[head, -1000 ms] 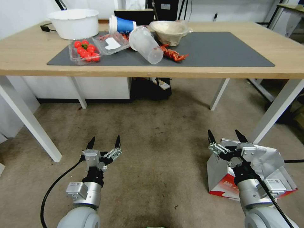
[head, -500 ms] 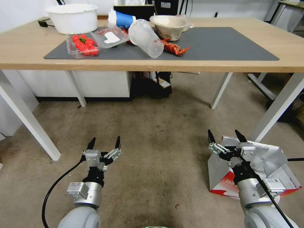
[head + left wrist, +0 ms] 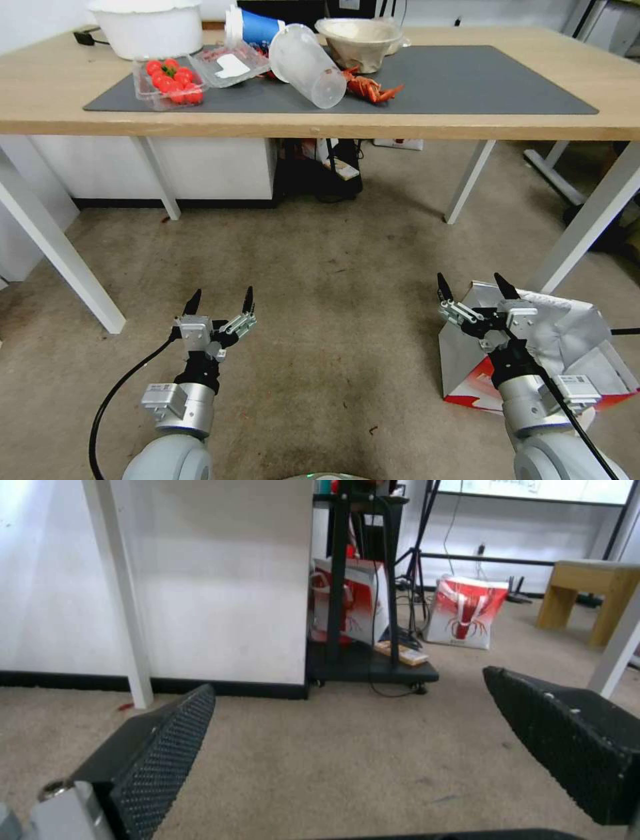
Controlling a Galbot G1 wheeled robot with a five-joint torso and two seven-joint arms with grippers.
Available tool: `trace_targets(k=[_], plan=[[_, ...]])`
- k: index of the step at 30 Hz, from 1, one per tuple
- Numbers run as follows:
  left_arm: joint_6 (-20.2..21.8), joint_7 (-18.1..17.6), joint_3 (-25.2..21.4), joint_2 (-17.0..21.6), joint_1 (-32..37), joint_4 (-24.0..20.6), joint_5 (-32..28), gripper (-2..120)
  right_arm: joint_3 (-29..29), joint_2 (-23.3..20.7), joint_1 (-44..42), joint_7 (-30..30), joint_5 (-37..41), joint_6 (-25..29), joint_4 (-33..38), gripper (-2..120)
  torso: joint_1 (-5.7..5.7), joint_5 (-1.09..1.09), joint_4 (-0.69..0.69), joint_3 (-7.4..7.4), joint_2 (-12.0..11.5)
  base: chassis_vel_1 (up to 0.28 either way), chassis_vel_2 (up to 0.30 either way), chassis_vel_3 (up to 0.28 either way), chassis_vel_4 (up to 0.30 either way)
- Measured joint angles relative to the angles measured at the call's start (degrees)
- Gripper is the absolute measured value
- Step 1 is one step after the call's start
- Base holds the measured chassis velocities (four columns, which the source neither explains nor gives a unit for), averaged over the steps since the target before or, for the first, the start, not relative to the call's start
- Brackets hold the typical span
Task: Pick up the food delivery bag from the floor and place it on the table.
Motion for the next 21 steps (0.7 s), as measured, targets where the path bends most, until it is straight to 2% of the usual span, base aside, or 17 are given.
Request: trace_targets(k=[16,20,21], plan=[[-2.3,0.3,-0.2,0.0,0.1,0.5,0.0,100,0.7,-1.3,-0.1,-1.1,0.6,-0.1,-0.3,100,0.05,0.0,0.0,0.0,0.4,0.0,0.0,0.0,0.0],[-2.4,0.3,-0.3,0.0,0.1,0.6,0.0,100,2.6,-3.5,0.3,-4.7,2.6,-0.5,-1.1,100,0.06,0.01,0.0,-0.01,0.4,0.0,0.0,0.0,0.0],[-2.4,0.4,-0.3,0.0,0.1,0.6,0.0,100,4.0,-5.1,0.6,-7.1,3.7,-1.2,-1.7,100,0.06,0.01,0.0,0.0,0.4,0.0,0.0,0.0,0.0]])
